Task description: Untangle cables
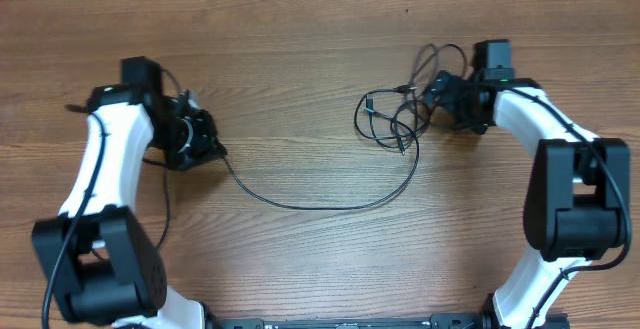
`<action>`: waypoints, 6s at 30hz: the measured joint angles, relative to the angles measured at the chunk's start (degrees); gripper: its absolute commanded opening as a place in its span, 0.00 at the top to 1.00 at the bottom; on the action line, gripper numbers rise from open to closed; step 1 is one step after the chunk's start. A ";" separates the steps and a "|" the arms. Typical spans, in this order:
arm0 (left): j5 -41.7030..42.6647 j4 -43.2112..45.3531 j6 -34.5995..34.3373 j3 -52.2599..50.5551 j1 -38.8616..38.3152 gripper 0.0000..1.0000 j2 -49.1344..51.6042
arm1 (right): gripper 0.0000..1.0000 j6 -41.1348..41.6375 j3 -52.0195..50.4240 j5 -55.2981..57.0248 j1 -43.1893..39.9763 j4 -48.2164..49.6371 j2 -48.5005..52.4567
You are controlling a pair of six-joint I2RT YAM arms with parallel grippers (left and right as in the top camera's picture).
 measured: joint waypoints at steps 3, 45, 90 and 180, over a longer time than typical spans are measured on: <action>-1.46 0.00 0.02 0.07 -2.69 0.96 2.67 | 0.00 -0.02 0.00 -0.35 3.17 0.04 0.00; -16.81 -0.92 0.83 0.15 -4.63 0.21 8.07 | 0.56 -4.66 -0.44 -22.43 32.85 -0.24 -1.20; 7.87 30.21 -19.67 0.28 -18.86 0.71 15.30 | 0.96 -10.29 -0.90 -44.59 25.90 10.67 -17.03; -23.89 2.80 -8.81 -8.87 11.58 0.72 4.94 | 0.88 -14.95 -0.87 -20.00 46.45 33.46 3.43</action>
